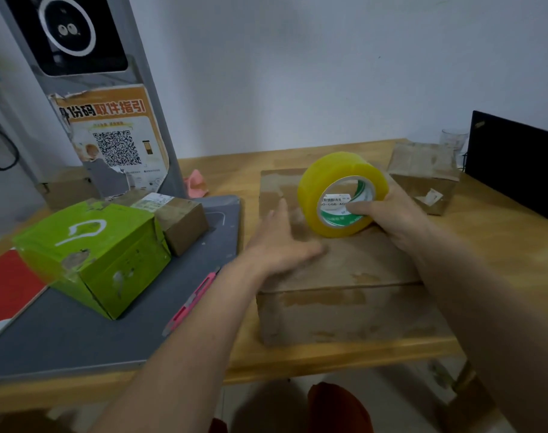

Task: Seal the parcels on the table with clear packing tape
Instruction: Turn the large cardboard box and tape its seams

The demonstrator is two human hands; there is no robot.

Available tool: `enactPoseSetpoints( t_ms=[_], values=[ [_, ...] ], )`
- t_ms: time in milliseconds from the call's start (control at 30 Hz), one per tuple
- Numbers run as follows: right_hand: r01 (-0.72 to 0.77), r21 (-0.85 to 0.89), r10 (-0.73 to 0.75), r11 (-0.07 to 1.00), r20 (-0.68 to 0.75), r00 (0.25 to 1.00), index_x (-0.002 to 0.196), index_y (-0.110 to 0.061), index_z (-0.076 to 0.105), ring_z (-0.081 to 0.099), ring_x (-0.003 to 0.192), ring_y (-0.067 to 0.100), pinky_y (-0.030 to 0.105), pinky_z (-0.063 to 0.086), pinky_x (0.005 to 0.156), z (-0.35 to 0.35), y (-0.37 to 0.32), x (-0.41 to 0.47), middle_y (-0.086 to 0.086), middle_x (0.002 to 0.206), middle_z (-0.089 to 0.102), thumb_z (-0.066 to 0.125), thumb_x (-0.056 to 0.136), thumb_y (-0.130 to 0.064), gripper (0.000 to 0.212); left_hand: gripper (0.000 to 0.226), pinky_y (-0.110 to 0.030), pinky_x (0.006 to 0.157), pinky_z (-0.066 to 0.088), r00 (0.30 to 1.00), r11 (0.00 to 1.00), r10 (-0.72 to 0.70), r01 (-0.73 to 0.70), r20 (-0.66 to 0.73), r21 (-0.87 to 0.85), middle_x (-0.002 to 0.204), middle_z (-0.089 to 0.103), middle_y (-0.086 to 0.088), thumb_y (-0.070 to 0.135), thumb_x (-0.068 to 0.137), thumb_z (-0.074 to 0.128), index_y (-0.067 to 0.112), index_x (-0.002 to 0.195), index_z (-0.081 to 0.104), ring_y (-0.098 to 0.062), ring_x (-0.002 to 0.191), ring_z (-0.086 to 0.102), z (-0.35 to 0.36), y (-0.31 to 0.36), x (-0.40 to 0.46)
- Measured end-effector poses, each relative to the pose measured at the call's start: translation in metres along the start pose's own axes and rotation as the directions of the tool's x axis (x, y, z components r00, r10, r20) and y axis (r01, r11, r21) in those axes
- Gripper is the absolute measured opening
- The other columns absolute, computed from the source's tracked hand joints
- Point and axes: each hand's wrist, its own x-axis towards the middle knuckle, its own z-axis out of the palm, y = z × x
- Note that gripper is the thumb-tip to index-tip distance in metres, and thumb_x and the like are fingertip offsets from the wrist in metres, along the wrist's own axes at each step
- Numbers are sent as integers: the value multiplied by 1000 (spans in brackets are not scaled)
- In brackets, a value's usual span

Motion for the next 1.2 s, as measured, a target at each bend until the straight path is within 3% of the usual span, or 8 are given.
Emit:
enactPoseSetpoints(
  t_ms=[100,267,400,633,867,1000,1100,1200],
  values=[
    [-4,-22,4,1000,-19,1000,83,-22,66,68,94,23,43,53,94,0,-2,2,9,99,72,70,84,0,23,125,-34,123,10,1000,989,16,-15,-3,145,167,1,0,75,76,63,16,157,-11,-17,153,4,14,7,-4],
    [57,-231,-65,971,-26,998,94,-6,67,63,83,22,31,50,74,-28,-11,8,12,85,68,63,83,6,16,129,-33,122,6,999,982,-40,35,23,186,167,-5,0,82,72,57,13,157,-13,-16,154,-2,12,5,-3],
    [20,-240,-51,970,-126,991,104,-10,67,65,97,32,47,53,90,-49,-6,6,15,101,70,71,82,-7,23,127,-34,122,4,998,970,-42,31,37,241,167,-8,-1,83,74,52,11,157,-11,-16,153,-5,11,5,-3],
    [-69,-331,38,941,-99,994,78,-23,66,58,110,32,52,43,102,-47,6,-6,12,110,67,75,81,-40,20,123,-36,124,-1,997,929,-38,11,67,369,166,-12,-5,89,76,33,7,156,-11,-19,153,-10,14,3,0],
    [-91,-227,44,970,-204,978,84,-14,67,62,100,37,50,50,93,-32,0,-5,20,104,68,65,90,-26,14,112,-35,124,2,994,938,-7,-32,111,346,167,-7,-4,81,84,38,9,158,-6,-18,154,-4,-2,1,12],
    [-108,-267,35,958,-265,964,118,-9,53,55,102,31,37,42,79,-7,5,3,8,109,57,58,92,-37,38,108,-37,122,9,994,955,-29,-2,102,296,167,5,-6,78,85,41,9,159,4,-21,154,4,-14,3,26],
    [-139,-360,53,922,-238,970,124,-12,53,53,111,35,43,45,89,-6,7,7,10,123,56,54,87,-53,55,124,-43,123,19,996,961,46,-64,73,270,165,18,-4,95,64,39,19,159,13,-22,152,16,3,4,28],
    [-187,-478,113,858,-179,977,133,-16,54,38,130,40,49,38,103,-7,6,4,15,142,44,57,84,-60,66,121,-40,125,9,995,935,67,-87,72,343,168,5,-1,95,68,35,23,160,5,-20,154,3,20,1,31]
  ],
)
